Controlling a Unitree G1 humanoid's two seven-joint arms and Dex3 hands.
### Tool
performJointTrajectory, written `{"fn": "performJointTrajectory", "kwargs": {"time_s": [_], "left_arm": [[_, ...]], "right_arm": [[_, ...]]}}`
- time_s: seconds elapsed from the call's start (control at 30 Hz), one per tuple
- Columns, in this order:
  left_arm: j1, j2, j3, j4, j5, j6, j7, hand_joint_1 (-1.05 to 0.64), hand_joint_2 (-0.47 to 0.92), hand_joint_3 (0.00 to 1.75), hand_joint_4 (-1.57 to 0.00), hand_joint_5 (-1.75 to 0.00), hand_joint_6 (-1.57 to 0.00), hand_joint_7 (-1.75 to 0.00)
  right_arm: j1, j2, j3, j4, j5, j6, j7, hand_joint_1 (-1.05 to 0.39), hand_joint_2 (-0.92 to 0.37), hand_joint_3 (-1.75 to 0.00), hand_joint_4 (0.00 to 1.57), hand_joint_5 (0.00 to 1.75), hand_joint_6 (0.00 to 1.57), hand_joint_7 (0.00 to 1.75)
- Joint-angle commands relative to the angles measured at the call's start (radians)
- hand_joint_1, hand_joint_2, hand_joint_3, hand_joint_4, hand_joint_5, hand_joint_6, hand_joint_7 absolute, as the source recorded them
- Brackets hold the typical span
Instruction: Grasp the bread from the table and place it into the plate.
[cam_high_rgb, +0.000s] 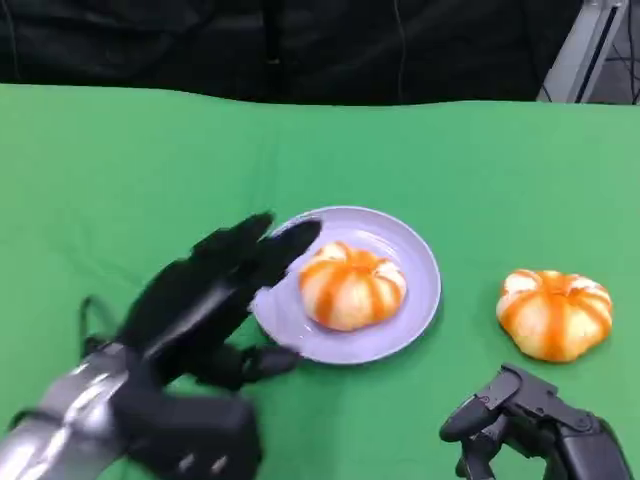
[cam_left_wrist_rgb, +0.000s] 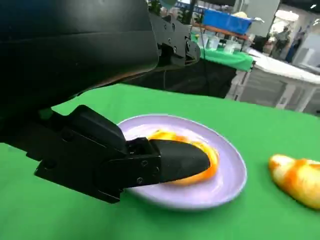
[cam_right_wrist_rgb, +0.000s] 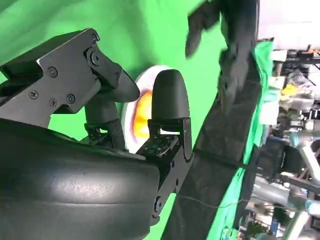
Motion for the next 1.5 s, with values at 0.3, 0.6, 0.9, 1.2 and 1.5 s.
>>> {"fn": "performJointTrajectory", "kwargs": {"time_s": [0.3, 0.6, 0.9, 1.2, 1.5], "left_arm": [[0.225, -0.118, 0.167, 0.049, -0.267, -0.354, 0.141, -0.39, 0.92, 0.4, -0.41, -1.05, -0.73, -0.23], [0.333, -0.209, 0.237, -0.005, -0.357, -0.324, 0.106, -0.03, 0.36, 1.43, -0.91, -1.62, -0.91, -1.27], [0.342, -0.243, 0.254, -0.034, -0.424, -0.201, 0.009, -0.1, 0.35, 1.48, -0.86, -1.75, -0.8, -1.5], [0.328, -0.249, 0.253, -0.015, -0.483, -0.203, -0.086, -0.14, 0.36, 1.42, -0.88, -1.75, -0.81, -1.54], [0.331, -0.275, 0.264, -0.033, -0.519, -0.17, -0.119, -0.15, 0.39, 1.39, -0.85, -1.75, -0.8, -1.53]], "right_arm": [[0.008, -0.021, -0.01, -0.012, 0.007, -0.01, 0.006, -0.09, -0.52, -1.14, 0.6, 1.64, 0.66, 1.36], [0.009, -0.03, -0.026, -0.011, 0.017, -0.009, 0.015, -0.06, -0.52, -1.16, 0.61, 1.66, 0.67, 1.34], [0.011, -0.039, -0.046, 0.007, 0.018, -0.038, 0.019, -0.05, -0.5, -1.18, 0.61, 1.65, 0.69, 1.33], [-0.004, -0.038, -0.052, 0.018, 0.01, -0.037, 0.014, -0.05, -0.53, -1.13, 0.62, 1.61, 0.69, 1.34], [-0.008, -0.04, -0.058, 0.021, 0.024, -0.037, 0.024, -0.04, -0.54, -1.12, 0.62, 1.64, 0.69, 1.32]]}}
